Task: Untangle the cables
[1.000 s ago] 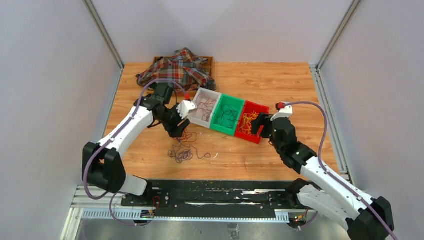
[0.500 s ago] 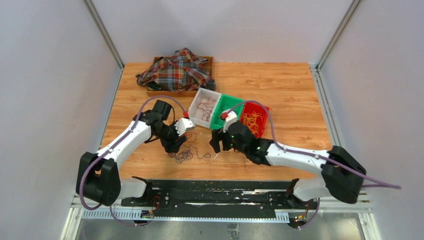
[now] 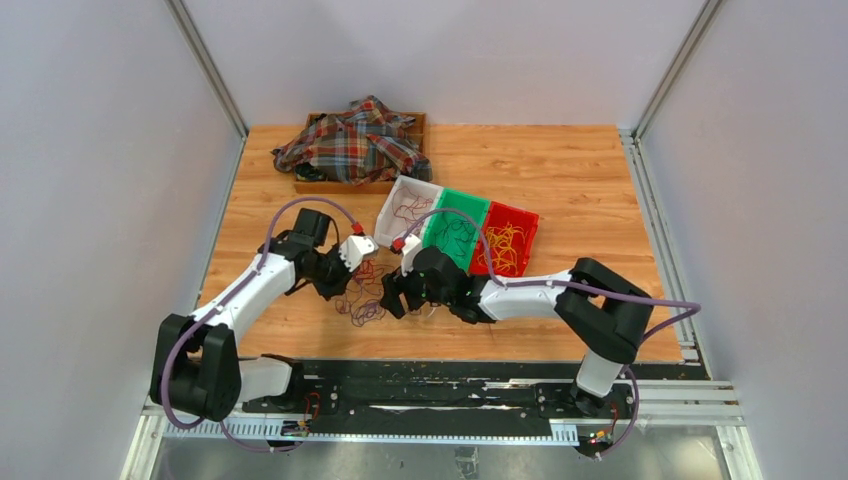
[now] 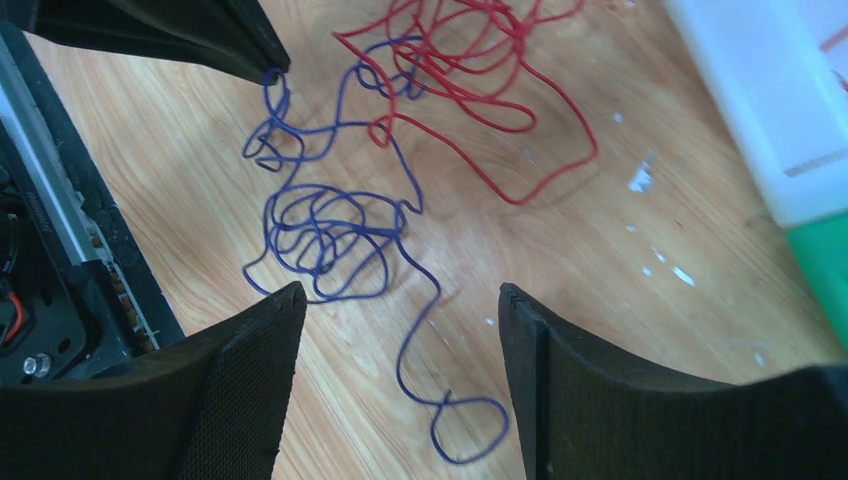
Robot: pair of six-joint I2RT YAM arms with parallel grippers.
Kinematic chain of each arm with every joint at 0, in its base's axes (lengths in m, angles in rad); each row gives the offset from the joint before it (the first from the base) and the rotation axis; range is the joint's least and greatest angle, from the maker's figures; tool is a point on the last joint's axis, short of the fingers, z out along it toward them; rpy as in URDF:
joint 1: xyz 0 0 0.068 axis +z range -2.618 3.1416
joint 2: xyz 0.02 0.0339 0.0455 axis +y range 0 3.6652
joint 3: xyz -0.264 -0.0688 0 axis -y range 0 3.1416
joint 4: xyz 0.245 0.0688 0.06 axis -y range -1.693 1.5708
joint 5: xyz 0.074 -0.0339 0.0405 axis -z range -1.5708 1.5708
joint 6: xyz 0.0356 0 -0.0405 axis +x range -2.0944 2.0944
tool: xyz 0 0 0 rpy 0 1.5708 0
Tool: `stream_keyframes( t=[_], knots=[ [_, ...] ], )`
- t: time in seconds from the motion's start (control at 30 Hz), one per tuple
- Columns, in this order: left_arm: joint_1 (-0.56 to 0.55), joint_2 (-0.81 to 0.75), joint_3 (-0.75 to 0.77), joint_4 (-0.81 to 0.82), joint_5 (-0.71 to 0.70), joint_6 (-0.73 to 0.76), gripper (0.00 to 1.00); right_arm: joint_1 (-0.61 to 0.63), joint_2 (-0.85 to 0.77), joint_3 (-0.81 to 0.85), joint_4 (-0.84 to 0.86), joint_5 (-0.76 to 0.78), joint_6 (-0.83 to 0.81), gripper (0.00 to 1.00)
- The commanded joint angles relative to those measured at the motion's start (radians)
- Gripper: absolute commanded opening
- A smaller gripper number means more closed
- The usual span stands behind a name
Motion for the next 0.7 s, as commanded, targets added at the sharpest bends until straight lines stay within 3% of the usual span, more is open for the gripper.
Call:
stream_keyframes(
  t=[0.0, 0.1, 0.37, 0.53, 0.67],
  knots=[
    [0.013, -0.022, 0.042, 0.009, 0.008, 0.002, 0.06, 0.026, 0.059, 0.059, 0.057, -0.045, -0.008, 0.69],
    [0.021, -0.034, 0.067, -0.015, 0.001, 0.018, 0.04, 0.031, 0.097, 0.077, 0.046, -0.047, -0.011, 0.6],
    [0.026, -0.067, 0.184, -0.165, 0.056, 0.059, 0.05, 0.03, 0.072, 0.082, 0.004, 0.0, -0.032, 0.02],
    [0.027, -0.103, 0.27, -0.256, 0.171, 0.102, 0.19, 0.028, -0.044, 0.066, -0.018, -0.037, -0.053, 0.01],
    [0.027, -0.13, 0.343, -0.355, 0.255, 0.195, 0.46, 0.028, -0.155, 0.061, -0.035, -0.089, -0.066, 0.01]
  ],
)
